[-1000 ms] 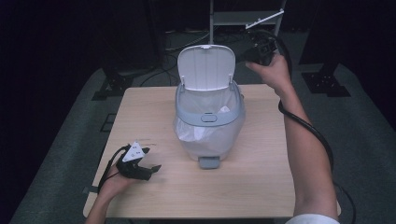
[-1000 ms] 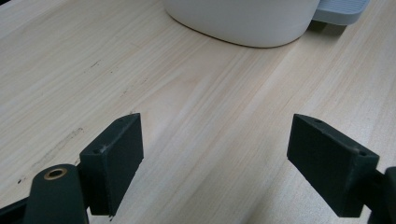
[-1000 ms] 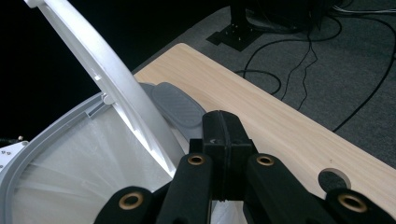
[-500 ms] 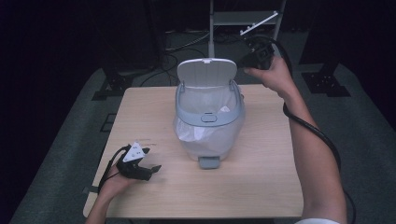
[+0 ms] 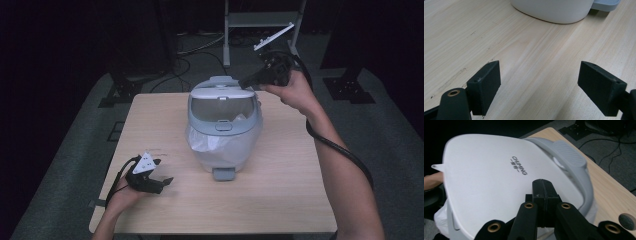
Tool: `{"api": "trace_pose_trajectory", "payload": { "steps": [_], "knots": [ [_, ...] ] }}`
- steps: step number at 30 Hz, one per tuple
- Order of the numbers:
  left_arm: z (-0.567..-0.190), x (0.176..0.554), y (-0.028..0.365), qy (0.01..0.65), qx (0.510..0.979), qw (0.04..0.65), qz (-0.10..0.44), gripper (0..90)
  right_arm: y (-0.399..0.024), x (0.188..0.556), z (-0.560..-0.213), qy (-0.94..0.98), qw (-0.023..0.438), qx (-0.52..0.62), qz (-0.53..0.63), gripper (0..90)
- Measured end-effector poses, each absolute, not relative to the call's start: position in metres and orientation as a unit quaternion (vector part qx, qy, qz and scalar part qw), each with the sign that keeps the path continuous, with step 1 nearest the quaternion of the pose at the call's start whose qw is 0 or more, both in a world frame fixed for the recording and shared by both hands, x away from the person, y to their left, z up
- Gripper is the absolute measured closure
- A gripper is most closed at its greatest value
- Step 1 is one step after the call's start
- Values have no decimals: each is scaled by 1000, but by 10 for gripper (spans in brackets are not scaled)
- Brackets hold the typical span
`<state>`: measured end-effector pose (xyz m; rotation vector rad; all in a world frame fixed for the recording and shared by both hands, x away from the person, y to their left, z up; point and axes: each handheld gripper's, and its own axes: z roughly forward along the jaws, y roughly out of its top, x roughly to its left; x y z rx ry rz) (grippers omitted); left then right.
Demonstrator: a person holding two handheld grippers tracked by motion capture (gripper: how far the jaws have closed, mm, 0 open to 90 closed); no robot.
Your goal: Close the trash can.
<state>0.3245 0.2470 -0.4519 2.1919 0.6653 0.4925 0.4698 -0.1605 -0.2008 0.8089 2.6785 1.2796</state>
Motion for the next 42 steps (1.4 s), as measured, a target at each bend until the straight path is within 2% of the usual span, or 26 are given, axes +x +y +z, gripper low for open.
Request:
{"api": "trace_pose_trajectory", "payload": {
  "steps": [32,42],
  "knots": [
    [-452,324,246,260,864,385,194,174,-116,431,-217,905,10,189,381,885],
    [-453,324,246,258,866,383,193,174,-110,423,-218,904,17,181,387,885]
  ]
}}
